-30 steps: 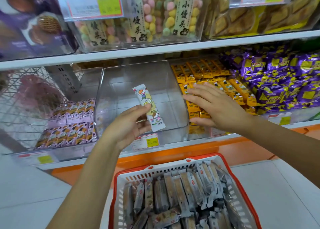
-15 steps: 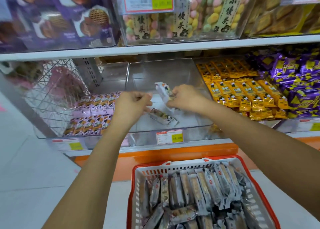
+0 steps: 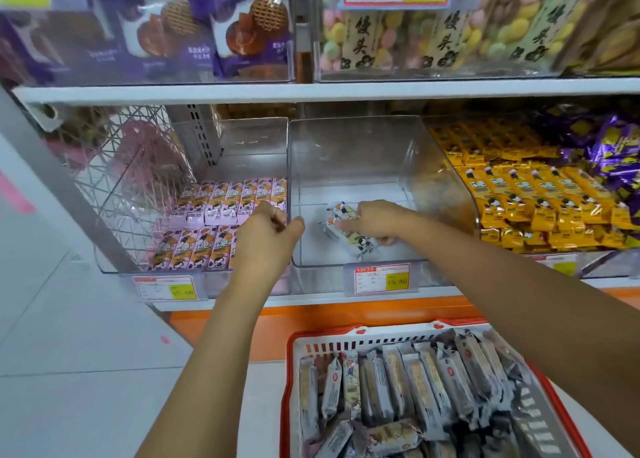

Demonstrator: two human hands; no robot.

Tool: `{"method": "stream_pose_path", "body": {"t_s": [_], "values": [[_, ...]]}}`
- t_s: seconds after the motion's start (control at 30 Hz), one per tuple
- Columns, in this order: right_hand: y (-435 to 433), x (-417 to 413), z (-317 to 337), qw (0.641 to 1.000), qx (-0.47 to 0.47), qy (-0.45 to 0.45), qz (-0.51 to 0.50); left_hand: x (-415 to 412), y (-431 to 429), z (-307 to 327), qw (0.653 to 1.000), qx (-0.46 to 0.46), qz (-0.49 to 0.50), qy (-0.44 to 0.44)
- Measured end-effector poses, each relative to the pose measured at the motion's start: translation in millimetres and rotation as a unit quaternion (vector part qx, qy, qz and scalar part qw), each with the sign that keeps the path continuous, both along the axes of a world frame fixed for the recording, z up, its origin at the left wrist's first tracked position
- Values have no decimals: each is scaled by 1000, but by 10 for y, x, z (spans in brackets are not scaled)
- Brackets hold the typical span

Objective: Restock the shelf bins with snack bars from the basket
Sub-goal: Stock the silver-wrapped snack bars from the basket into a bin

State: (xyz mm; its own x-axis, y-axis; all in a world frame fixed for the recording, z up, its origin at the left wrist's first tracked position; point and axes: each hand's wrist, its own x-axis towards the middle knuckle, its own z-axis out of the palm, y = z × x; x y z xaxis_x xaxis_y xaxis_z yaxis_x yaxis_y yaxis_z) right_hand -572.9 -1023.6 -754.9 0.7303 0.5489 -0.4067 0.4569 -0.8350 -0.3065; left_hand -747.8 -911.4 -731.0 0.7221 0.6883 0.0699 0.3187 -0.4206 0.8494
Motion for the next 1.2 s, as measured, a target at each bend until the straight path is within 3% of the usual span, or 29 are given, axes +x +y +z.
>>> {"method": "stream_pose_path", "body": {"t_s": [0.1,0.2,0.37,0.53,0.67,0.77,0.93,1.0,1.07,1.2], "values": [[-9,-58,62,994,-93,15,61,5,14,2,1000,-14,-8,-2],[-9,-25,47,989,-121,16,82,-4,30,-7,1000,-20,-16,-4],[214,58,-34,999,10,29,-23,24,58,11,999,-17,-29,-5],[739,62,-6,985,85,77,-129,27,83,13,999,-3,-37,3],[902,-3,25,981,64,119,-138,-7,78,10,999,30,-40,4],[765,-70,54,977,114,127,-127,-111,43,22,997,67,-43,-12],[269,-356,265,984,169,-22,-49,-474,-226,34,984,115,-78,-111],[-34,-609,299,952,297,-75,-30,-647,-327,-68,982,126,-125,-68],[-409,-950,272,930,353,-106,-2,-817,-398,-224,974,122,-187,21],[-1037,-1491,-103,943,309,-118,42,-1093,-445,-631,907,157,-302,248]]}}
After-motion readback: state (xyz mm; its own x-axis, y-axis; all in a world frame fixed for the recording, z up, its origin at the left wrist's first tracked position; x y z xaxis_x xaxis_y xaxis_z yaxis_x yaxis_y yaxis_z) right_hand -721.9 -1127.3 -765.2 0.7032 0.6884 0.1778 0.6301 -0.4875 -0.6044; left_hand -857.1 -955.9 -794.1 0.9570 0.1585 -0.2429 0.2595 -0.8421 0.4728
